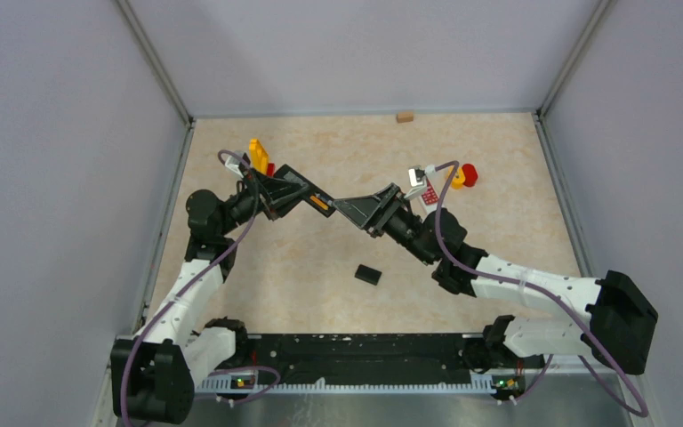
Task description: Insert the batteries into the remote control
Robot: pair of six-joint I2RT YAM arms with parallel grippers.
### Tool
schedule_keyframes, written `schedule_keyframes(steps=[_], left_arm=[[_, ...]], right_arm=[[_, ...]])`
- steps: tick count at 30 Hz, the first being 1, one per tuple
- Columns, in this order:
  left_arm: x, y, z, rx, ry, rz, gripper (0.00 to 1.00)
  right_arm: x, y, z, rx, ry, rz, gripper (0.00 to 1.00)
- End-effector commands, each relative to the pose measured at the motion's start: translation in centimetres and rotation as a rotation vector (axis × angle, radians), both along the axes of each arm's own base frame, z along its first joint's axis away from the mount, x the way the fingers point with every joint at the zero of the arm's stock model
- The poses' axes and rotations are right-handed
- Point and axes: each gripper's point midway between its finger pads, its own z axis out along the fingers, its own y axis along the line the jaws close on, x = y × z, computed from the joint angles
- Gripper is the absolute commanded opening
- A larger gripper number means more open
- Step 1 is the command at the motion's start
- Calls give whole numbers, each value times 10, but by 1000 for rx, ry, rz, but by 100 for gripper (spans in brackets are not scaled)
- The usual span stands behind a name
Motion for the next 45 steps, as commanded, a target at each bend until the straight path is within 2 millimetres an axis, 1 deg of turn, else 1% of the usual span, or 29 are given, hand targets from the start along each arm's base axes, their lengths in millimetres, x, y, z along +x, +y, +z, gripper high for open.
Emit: schedule_keyframes(steps=[1, 8, 16, 26, 33, 45], left_arm=[[-6, -1, 21, 5, -99, -3, 0], [-7, -1, 21, 8, -101, -2, 0], [-8, -1, 22, 7, -102, -6, 0], [-9, -1, 20, 13, -103, -11, 0], [-12, -2, 27, 18, -135, -21, 0], [-24, -2, 44, 15, -212, -43, 0]], right_arm=[[-4, -10, 32, 94, -85, -5, 59], [-2, -6, 33, 78, -82, -5, 59], [1, 1, 29, 60, -63, 5, 53], [6, 6, 28, 49, -53, 3, 51], [10, 7, 24, 48, -34, 0, 45], [15, 16, 6, 11, 24, 18, 40]])
